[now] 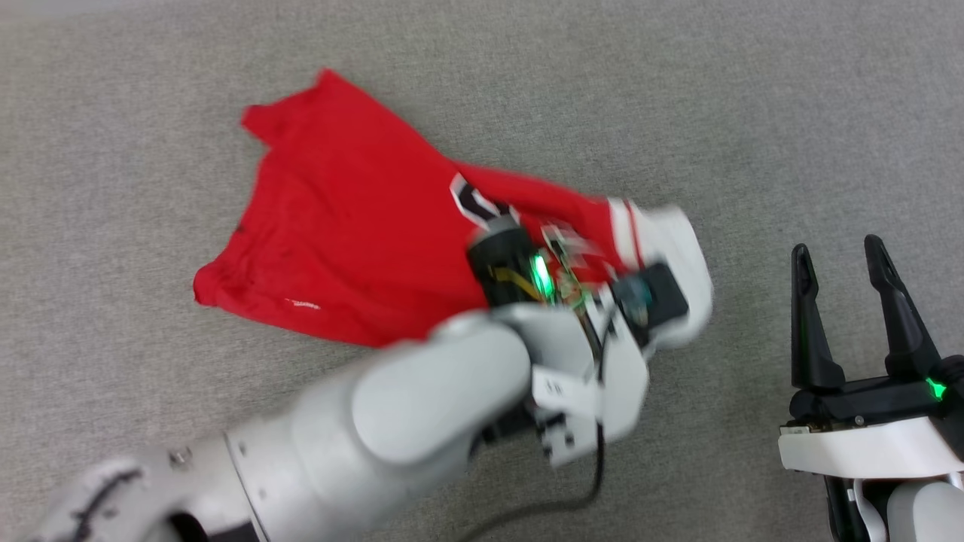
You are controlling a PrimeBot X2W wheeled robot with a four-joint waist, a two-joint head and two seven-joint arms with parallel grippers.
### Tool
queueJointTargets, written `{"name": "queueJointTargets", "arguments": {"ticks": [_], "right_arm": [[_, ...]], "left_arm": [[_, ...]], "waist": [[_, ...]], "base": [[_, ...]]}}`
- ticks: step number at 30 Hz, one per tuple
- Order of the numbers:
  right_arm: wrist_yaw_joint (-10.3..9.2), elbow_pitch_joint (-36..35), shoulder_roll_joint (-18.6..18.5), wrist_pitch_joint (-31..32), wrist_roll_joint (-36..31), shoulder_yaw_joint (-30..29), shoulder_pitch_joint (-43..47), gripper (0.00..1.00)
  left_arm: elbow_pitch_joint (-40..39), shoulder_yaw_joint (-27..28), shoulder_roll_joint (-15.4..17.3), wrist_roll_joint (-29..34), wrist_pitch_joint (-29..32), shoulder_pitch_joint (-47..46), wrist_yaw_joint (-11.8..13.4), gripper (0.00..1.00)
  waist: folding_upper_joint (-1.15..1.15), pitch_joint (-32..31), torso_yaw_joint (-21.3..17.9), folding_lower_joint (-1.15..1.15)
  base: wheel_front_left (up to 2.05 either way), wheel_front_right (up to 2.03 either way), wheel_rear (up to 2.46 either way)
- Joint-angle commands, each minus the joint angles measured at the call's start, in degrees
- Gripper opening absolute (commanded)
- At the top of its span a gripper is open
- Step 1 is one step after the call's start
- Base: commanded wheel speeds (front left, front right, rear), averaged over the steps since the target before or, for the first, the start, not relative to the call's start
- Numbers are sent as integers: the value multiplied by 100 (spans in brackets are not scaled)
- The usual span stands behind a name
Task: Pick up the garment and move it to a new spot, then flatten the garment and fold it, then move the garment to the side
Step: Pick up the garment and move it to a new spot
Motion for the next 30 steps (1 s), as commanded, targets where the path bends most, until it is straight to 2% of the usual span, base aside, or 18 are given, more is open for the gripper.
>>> {"name": "queueJointTargets", "arguments": {"ticks": [1,6,9,10,11,17,18,20,25,30], "right_arm": [[-4,14,17,-12,17,4,-97,100],[-4,90,18,-12,33,3,-122,100],[-4,154,18,-12,41,-32,-78,100],[-4,171,18,-12,45,-45,-43,100],[-4,189,18,-12,47,-58,-17,100],[-4,260,18,-12,-39,-125,198,100],[-4,278,17,-12,-73,-139,276,100],[-4,296,16,-12,-99,-155,366,100],[-4,317,16,-12,-164,-158,575,100],[-4,332,16,-12,-204,-167,761,100]], "left_arm": [[-30,9,-45,117,160,193,-3,0],[-74,0,-117,362,536,694,-4,0],[-4,1,-137,387,346,794,-3,0],[50,0,-147,420,202,772,-3,33],[107,5,-164,479,15,719,-3,100],[589,32,-330,525,-1540,514,-2,100],[744,119,-422,564,-1996,541,30,100],[868,213,-463,597,-2355,645,127,100],[957,492,-387,679,-3099,851,579,100],[862,896,-145,687,-3593,1197,1174,100]], "waist": [[0,29,-24,0],[0,23,-40,0],[0,-68,-2,0],[0,-117,20,0],[0,-174,42,0],[0,-621,246,0],[0,-800,327,0],[0,-976,412,0],[0,-1349,606,0],[0,-1637,764,0]], "base": [[0,0,0],[0,0,0],[0,0,0],[0,0,0],[0,0,0],[0,0,0],[0,0,0],[0,0,0],[0,0,0],[0,0,0]]}}
